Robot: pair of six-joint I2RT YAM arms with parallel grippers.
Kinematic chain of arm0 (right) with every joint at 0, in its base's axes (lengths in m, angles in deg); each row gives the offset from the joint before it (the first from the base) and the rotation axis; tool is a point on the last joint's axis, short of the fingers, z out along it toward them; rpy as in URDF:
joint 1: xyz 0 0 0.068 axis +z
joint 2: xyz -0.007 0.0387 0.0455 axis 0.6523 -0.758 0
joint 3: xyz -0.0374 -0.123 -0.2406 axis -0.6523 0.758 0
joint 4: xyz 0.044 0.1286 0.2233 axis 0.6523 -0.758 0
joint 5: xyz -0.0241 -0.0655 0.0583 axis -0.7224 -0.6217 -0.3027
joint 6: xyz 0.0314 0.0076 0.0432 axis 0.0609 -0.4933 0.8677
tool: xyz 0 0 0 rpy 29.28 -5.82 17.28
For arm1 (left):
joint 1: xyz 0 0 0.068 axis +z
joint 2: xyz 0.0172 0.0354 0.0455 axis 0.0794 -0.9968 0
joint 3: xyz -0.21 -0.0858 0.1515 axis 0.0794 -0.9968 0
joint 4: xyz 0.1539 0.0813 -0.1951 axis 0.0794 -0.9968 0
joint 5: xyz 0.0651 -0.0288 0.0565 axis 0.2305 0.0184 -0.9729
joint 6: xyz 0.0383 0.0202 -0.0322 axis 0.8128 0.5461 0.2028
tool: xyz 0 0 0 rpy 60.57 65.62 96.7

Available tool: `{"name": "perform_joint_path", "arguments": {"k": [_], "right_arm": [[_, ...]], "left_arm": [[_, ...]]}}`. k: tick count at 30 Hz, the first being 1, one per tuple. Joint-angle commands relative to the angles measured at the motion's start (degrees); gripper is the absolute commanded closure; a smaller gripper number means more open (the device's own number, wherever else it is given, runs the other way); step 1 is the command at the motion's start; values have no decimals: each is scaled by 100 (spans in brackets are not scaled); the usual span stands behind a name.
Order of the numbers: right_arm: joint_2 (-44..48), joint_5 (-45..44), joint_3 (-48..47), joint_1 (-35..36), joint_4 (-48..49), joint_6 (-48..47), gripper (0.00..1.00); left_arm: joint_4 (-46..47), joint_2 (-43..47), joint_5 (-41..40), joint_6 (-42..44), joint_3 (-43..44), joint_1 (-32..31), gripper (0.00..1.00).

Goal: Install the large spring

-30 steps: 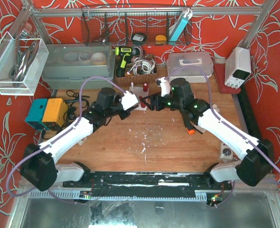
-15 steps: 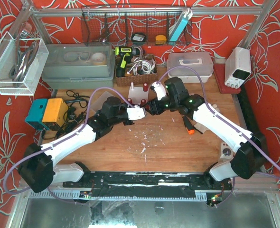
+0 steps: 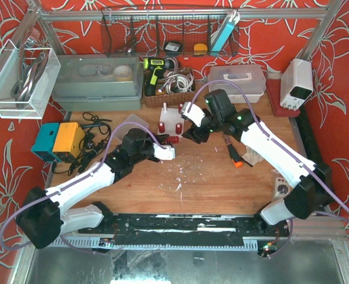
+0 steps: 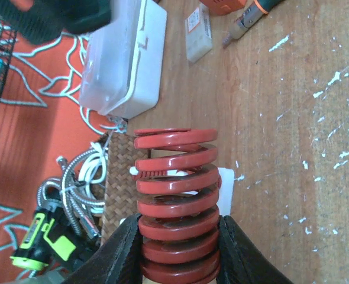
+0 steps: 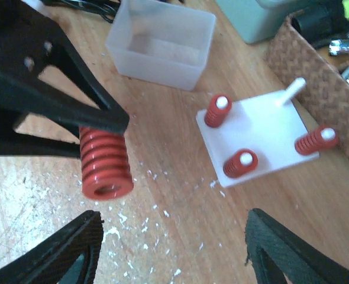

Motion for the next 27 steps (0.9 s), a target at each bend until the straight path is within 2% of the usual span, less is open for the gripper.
{"name": "perform_joint_path", "arguments": {"k": [1, 3, 8, 20, 27], "right_arm": [[-672, 856, -783, -13, -1277, -514, 35], [-917, 806, -1060, 25, -1521, -410, 39], [-1201, 670, -1391, 115, -1761, -370, 41], [-1765, 853, -1820, 448, -2078, -472, 38], [-2127, 681, -2174, 473, -2248, -393, 53]], "left_arm": [[502, 301, 82, 856, -150, -38, 100], [498, 286, 66, 1016, -155, -41, 100], [502, 237, 54, 1296, -156, -88, 100], [577, 91, 41, 1590, -157, -181, 100], [656, 15, -7, 1707, -185, -213, 100]]}}
